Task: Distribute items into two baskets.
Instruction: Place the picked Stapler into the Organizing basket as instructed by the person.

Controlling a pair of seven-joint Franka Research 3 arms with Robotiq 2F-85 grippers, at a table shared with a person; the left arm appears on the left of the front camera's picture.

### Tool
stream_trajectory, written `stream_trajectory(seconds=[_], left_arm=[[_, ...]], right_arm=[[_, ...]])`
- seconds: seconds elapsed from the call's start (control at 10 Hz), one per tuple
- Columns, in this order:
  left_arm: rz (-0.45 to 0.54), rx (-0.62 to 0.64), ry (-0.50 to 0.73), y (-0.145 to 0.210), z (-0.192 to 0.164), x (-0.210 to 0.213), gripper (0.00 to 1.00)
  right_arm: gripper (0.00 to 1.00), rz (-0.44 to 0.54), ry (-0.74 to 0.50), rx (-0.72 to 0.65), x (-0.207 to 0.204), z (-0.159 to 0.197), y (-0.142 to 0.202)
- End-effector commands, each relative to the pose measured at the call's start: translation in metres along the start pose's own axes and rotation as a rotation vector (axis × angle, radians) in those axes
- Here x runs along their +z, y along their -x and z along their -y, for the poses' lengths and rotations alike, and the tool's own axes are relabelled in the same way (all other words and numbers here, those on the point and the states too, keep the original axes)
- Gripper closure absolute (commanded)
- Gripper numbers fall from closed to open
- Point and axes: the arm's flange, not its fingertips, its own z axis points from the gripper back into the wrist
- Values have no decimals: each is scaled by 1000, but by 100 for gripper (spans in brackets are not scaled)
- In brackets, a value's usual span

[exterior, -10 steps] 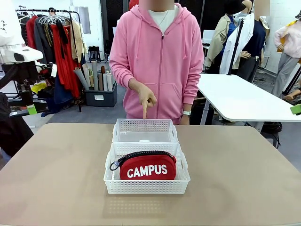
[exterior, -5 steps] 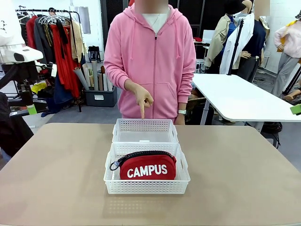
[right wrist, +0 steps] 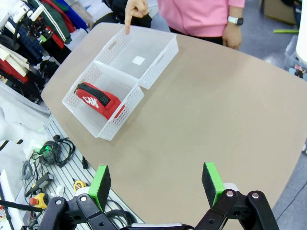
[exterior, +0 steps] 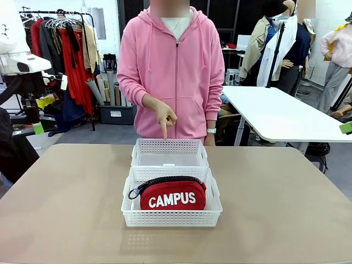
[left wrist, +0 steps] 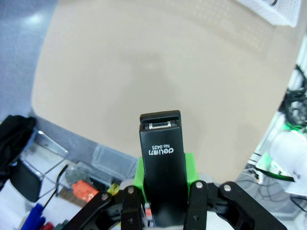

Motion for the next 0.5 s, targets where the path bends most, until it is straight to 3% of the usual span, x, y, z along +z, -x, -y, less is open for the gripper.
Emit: stream_trajectory(seconds=[0.0,0.4], left_arm=[[42,-38,-3,-16,7,5,93],[63,-78,7,-64,10,1,93]], right_arm=[[0,13,-7,10,1,0,-1],[0,13,-7,10,1,0,-1]])
